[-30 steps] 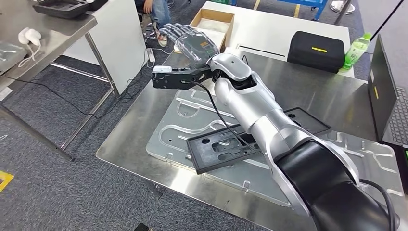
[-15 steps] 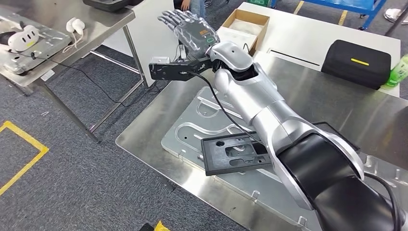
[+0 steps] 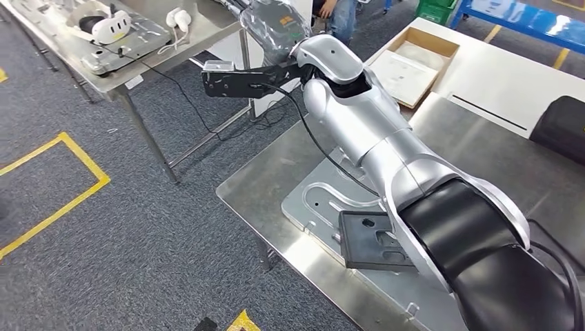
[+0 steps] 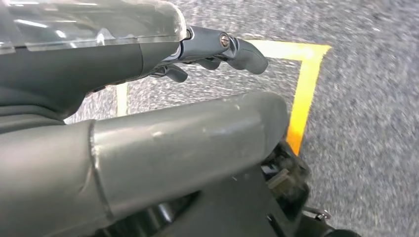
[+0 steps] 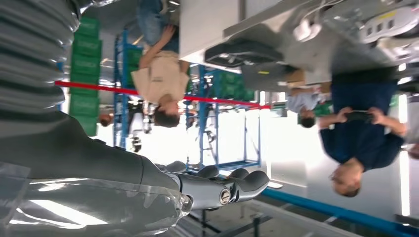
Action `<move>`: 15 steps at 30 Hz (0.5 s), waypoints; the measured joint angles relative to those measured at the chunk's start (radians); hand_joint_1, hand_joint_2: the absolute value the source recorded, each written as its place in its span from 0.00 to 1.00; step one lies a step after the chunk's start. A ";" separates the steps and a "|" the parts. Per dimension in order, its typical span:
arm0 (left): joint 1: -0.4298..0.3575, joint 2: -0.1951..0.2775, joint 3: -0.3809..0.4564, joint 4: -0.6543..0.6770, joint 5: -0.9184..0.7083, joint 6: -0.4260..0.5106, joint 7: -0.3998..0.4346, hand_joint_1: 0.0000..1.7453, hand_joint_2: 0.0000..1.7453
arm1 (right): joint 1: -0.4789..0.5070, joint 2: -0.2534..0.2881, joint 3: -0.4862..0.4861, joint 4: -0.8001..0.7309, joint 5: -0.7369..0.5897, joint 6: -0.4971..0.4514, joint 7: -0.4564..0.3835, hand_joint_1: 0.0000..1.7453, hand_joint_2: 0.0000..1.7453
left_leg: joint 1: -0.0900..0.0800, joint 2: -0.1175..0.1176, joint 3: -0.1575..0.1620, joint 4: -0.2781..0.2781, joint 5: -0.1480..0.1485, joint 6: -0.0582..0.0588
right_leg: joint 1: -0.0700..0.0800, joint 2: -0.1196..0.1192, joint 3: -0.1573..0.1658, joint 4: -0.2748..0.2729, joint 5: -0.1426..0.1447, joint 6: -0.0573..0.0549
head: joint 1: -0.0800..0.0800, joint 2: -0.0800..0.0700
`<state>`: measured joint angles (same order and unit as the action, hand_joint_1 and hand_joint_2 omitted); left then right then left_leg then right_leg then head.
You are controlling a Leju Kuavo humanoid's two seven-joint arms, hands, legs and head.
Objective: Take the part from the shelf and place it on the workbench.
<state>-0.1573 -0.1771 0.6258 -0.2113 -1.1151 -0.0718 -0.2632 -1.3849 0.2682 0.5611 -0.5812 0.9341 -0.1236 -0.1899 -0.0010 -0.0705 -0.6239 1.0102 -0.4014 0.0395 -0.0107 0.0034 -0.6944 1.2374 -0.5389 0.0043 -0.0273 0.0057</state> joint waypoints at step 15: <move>0.026 0.015 0.017 0.001 0.010 0.008 0.001 0.00 0.00 | 0.114 0.007 0.032 -0.090 -0.022 -0.074 -0.012 0.00 1.00 | 0.025 0.072 -0.119 0.219 -0.077 -0.070 | -0.003 -0.056 0.117 -0.232 0.085 -0.030 | -0.001 0.000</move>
<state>-0.1315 -0.1624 0.6427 -0.2104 -1.1051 -0.0634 -0.2624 -1.2710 0.2751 0.5931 -0.6714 0.9121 -0.1979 -0.2018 0.0239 0.0011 -0.7430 1.2295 -0.4784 -0.0300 -0.0136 -0.0523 -0.5770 1.0051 -0.4543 -0.0259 -0.0278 0.0057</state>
